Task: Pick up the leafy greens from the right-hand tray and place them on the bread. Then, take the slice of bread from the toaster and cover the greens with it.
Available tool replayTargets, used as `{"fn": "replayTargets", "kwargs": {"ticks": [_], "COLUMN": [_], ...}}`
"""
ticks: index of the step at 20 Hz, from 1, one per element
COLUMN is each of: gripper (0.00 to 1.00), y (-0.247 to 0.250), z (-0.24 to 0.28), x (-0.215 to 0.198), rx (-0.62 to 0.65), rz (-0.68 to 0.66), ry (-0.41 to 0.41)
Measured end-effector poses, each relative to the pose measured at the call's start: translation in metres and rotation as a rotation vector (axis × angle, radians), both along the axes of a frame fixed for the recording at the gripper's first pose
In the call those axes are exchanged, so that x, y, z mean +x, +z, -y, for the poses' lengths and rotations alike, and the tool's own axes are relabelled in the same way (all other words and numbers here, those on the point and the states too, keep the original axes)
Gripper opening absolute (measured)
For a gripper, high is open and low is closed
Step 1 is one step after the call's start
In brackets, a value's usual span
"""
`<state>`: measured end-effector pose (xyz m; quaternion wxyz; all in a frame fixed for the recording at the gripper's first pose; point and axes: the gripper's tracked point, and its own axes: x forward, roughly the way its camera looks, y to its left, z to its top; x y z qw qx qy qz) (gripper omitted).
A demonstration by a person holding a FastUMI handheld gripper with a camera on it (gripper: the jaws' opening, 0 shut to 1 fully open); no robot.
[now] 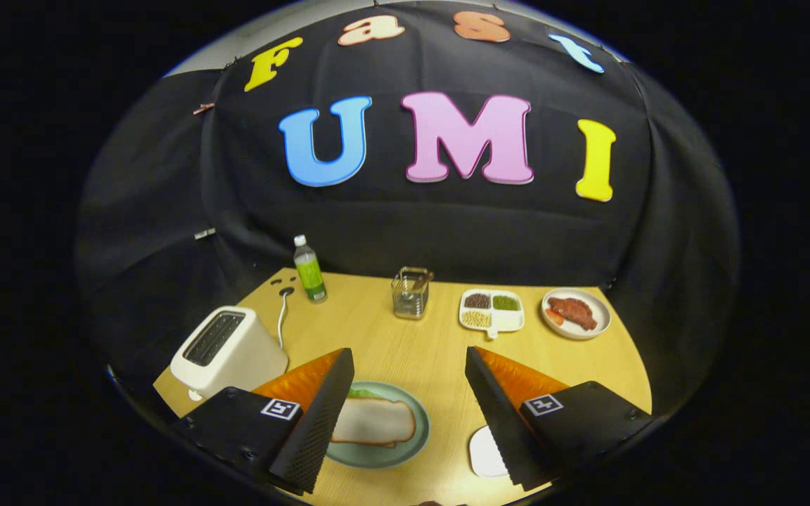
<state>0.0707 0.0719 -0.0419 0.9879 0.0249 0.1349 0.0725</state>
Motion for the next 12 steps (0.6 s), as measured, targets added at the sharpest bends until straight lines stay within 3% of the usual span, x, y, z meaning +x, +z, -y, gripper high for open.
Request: {"fn": "replayTargets", "kwargs": {"ticks": [8, 12], "gripper": [0.98, 0.99], "y": [0.133, 0.161], "z": [0.068, 0.101], "x": [-0.024, -0.044], "rx": [0.013, -0.035], "rz": [0.271, 0.357], "ry": [-0.089, -0.094]}}
